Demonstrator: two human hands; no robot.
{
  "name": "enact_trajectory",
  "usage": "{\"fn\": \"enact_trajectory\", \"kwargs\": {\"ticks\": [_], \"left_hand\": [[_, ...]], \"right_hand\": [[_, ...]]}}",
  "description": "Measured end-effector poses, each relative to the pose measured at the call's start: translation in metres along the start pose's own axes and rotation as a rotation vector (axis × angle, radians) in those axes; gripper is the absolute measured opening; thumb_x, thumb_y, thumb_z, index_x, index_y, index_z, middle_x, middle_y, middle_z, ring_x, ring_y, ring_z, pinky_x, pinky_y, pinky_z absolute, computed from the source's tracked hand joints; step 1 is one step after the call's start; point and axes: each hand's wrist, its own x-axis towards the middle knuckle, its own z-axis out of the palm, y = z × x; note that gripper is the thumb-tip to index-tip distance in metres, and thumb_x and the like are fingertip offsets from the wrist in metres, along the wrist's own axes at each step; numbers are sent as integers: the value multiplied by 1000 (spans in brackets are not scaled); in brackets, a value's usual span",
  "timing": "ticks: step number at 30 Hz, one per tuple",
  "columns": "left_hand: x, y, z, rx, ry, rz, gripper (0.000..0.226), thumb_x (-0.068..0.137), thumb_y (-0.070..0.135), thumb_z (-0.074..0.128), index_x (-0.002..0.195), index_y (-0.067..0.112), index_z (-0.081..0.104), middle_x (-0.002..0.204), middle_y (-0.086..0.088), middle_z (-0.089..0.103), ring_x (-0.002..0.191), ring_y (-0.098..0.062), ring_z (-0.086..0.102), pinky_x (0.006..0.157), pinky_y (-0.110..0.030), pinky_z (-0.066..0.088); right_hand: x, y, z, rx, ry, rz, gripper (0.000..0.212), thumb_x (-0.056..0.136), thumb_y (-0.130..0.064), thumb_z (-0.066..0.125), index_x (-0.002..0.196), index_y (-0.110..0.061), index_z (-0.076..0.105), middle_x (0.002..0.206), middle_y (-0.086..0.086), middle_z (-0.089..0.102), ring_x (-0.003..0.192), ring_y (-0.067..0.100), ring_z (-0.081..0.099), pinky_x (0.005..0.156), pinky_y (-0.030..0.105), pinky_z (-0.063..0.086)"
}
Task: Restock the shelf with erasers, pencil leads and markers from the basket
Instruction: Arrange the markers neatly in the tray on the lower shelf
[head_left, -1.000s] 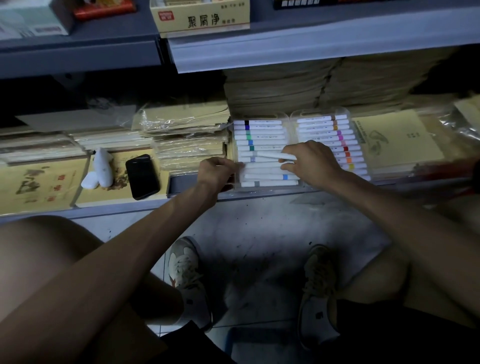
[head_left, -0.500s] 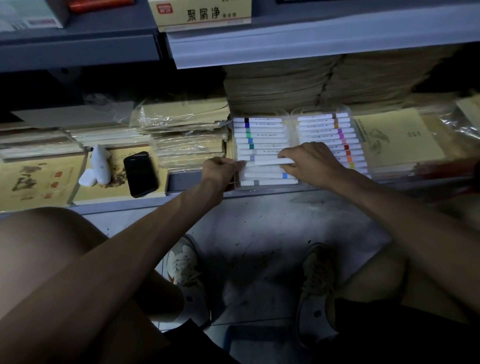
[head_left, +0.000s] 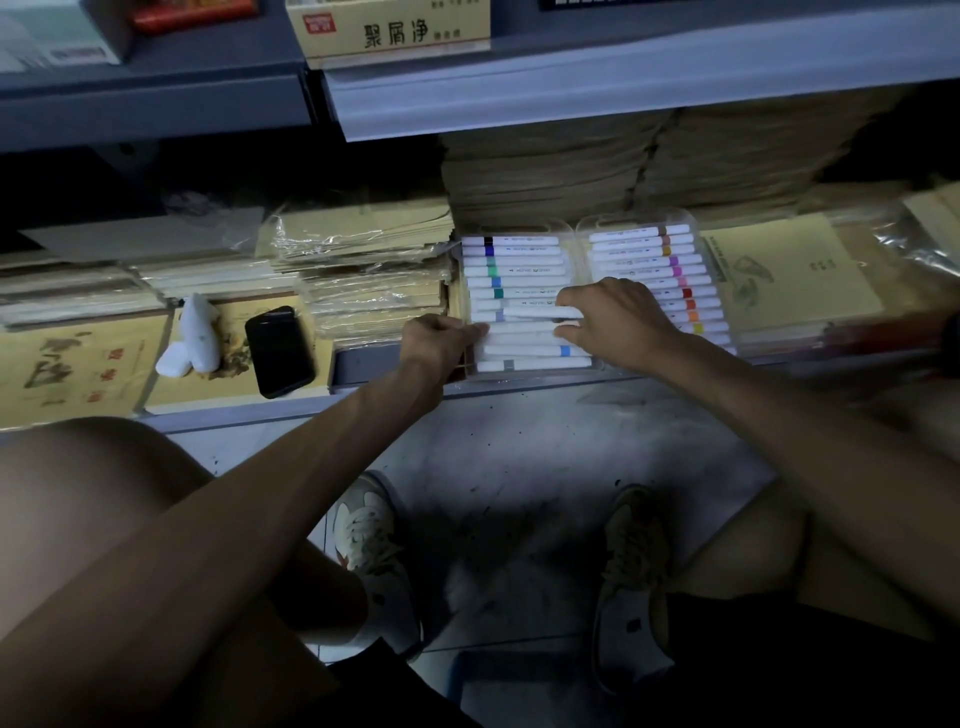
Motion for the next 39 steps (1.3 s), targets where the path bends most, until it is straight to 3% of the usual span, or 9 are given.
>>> {"fn": "enact_trajectory", "kwargs": {"ticks": [4, 6, 8, 12, 16, 21, 27, 33, 39], "left_hand": [[-3, 1, -1, 35, 28, 51, 23, 86, 15, 83, 98, 6, 65, 98, -18, 77, 79, -30, 75, 71, -47, 66], [-2, 0, -5, 96, 73, 111, 21, 89, 18, 79, 100, 5, 67, 86, -13, 75, 63, -16, 70, 60, -37, 65], [-5, 0, -10, 172, 133, 182, 18, 93, 17, 74, 103, 4, 67, 77, -5, 70, 49, -6, 63, 42, -19, 49], [-9, 6, -20, 301, 200, 392, 11, 93, 19, 67, 98, 11, 73, 85, 1, 74, 69, -11, 66, 59, -24, 53], [-28, 20, -15, 160, -56, 353, 17, 102, 12, 58, 107, 4, 73, 77, -6, 69, 57, -15, 63, 52, -26, 51], [-35, 24, -12, -49, -222, 193, 11, 99, 9, 66, 101, -1, 71, 71, -7, 71, 52, -14, 65, 50, -24, 53], [-23, 25, -18, 82, -149, 234, 10, 97, 3, 67, 92, 6, 75, 76, -7, 71, 64, -19, 63, 60, -31, 56], [-23, 24, -13, 115, -109, 224, 15, 95, 5, 70, 82, 9, 74, 68, -8, 67, 56, -16, 59, 58, -30, 52], [-26, 22, -10, 121, -77, 163, 19, 88, 18, 82, 85, 0, 76, 64, -4, 69, 49, -12, 58, 53, -29, 48]], "right_hand": [[-3, -8, -6, 202, -3, 35, 19, 99, -40, 55, 93, -24, 62, 71, -6, 61, 62, 17, 58, 59, 33, 44], [0, -18, -3, 389, 8, 88, 20, 101, -36, 54, 91, -22, 62, 84, -5, 54, 72, 18, 56, 65, 35, 43], [6, -30, -3, 539, 29, 178, 22, 98, -33, 63, 94, -13, 72, 98, -1, 45, 88, 15, 51, 75, 24, 43], [12, -46, -23, 948, -15, 319, 23, 96, -27, 68, 99, -6, 77, 82, 1, 55, 72, 11, 51, 63, 18, 42], [13, -46, -29, 1273, -43, 372, 8, 95, -16, 69, 95, -9, 66, 75, 6, 64, 68, 18, 59, 61, 28, 42], [10, -45, -25, 1366, -99, 439, 37, 89, -15, 78, 118, 4, 65, 103, 16, 77, 94, 27, 76, 76, 30, 53], [9, -25, -18, 1204, -65, 481, 30, 82, -17, 84, 108, -10, 72, 91, 7, 77, 83, 18, 74, 67, 27, 54], [-2, -20, -3, 468, 28, 66, 16, 82, -26, 84, 94, -22, 74, 84, -10, 73, 81, 4, 68, 78, 34, 58], [-5, -23, 4, 93, 89, -123, 20, 91, -24, 72, 109, -17, 73, 103, 0, 70, 94, 22, 65, 78, 36, 52]]}}
